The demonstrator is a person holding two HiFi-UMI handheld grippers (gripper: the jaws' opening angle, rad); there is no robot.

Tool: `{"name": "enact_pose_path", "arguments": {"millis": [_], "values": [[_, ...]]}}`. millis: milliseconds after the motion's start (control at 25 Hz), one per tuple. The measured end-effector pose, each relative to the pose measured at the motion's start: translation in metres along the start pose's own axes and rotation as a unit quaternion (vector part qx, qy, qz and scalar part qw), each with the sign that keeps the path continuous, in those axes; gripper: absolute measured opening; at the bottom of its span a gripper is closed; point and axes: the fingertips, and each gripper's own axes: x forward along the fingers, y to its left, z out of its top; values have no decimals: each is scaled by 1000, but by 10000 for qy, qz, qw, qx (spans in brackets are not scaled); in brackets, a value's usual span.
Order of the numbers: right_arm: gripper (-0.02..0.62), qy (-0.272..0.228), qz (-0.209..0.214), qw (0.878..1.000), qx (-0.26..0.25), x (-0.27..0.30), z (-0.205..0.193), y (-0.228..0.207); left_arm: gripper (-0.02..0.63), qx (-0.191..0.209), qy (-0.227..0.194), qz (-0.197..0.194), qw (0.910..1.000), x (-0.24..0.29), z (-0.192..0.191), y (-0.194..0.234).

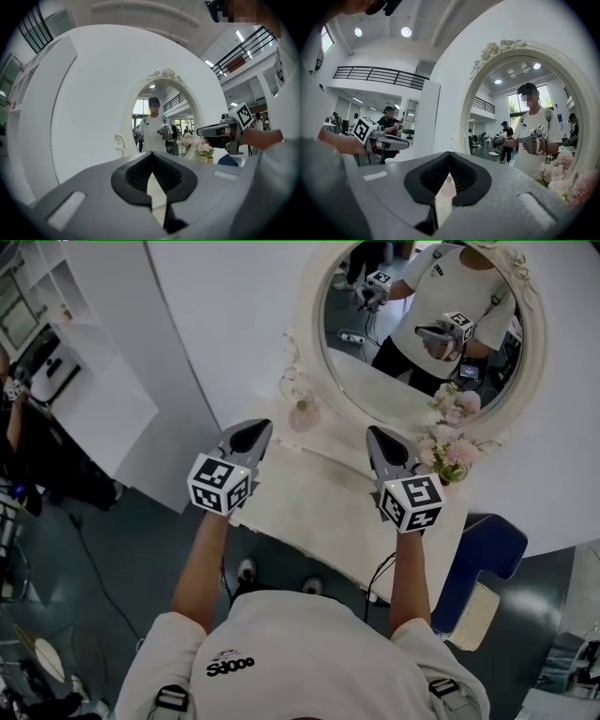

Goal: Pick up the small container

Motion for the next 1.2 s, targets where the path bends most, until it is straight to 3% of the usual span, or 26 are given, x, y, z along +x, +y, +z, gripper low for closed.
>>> {"name": "enact_pose_path", "arguments": {"millis": [440, 880, 1080, 1200], "values": [[2, 402, -783, 9956, 327, 45, -33, -12, 18, -20, 551, -850, 9948, 73, -50, 49], [3, 954, -1256, 9858, 578, 67, -78, -25, 208, -334, 1157, -1290, 9843, 160, -133, 68], [2, 1157, -1392, 9812, 665, 70, -96, -36, 234, -174, 1472, -1486, 9777, 195, -167, 58], [2, 1284, -1488, 9776, 753, 67, -108, -42, 242, -81, 1709, -1384, 9755, 207, -190, 56]]}}
